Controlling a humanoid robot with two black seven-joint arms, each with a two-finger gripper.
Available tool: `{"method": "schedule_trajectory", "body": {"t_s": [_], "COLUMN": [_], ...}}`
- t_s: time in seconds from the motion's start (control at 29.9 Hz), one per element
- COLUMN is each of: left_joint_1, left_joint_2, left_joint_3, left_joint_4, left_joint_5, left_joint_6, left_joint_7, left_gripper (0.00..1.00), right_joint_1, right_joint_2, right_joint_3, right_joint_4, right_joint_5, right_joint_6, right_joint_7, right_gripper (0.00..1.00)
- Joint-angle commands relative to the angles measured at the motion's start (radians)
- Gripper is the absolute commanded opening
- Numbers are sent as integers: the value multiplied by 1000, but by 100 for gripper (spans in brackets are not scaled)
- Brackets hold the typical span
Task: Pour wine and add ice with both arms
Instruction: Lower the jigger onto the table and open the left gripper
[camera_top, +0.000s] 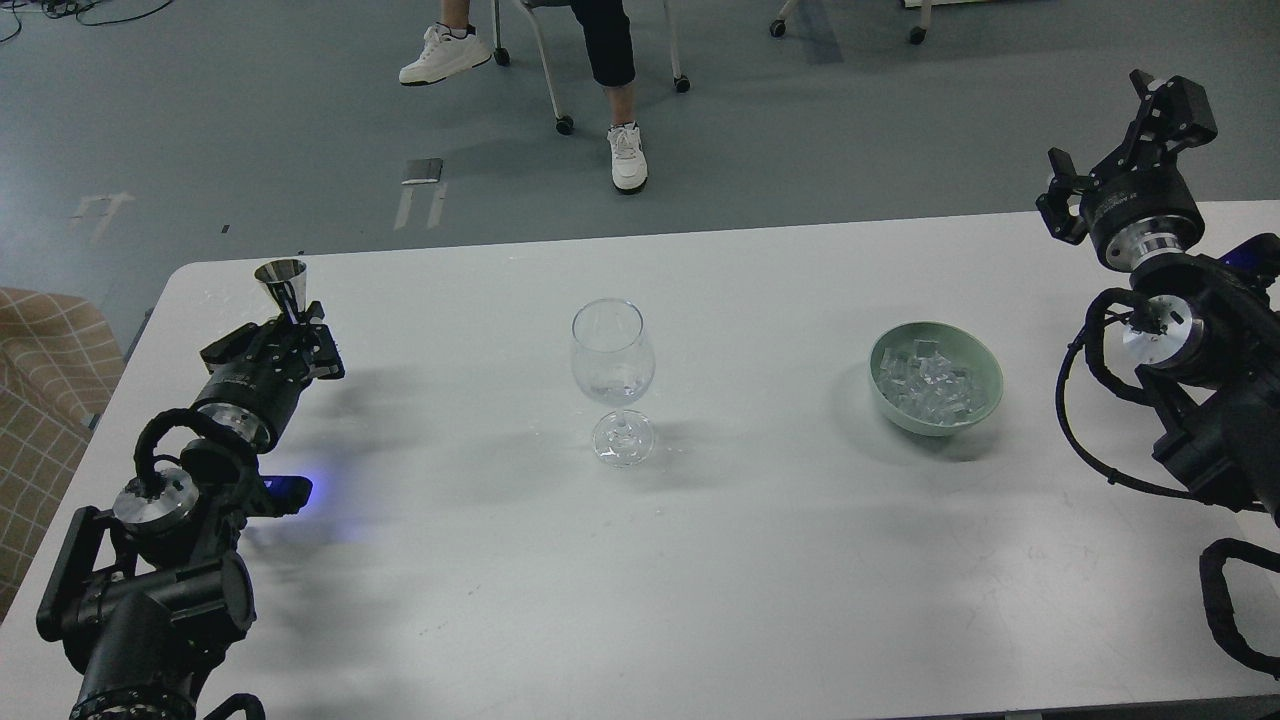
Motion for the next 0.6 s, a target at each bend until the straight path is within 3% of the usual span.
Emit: {"method": "schedule_trajectory", "body": {"t_s": [0.0,0.57], "left_joint_1": [-9,2], "left_joint_2": [3,12], "left_joint_3": [0,8], "left_joint_4": [3,30], "left_joint_5": [0,7], "left_joint_6": [4,15], "left_joint_7": [0,-9], "left_gripper": [10,26], "right_joint_1": [1,0], "right_joint_2": [2,6], "right_joint_3": [1,-1], "right_joint_4": [0,0], "right_joint_5": [1,-1], "right_joint_6": [0,0], "right_joint_7": [0,0], "right_gripper": [100,100]}}
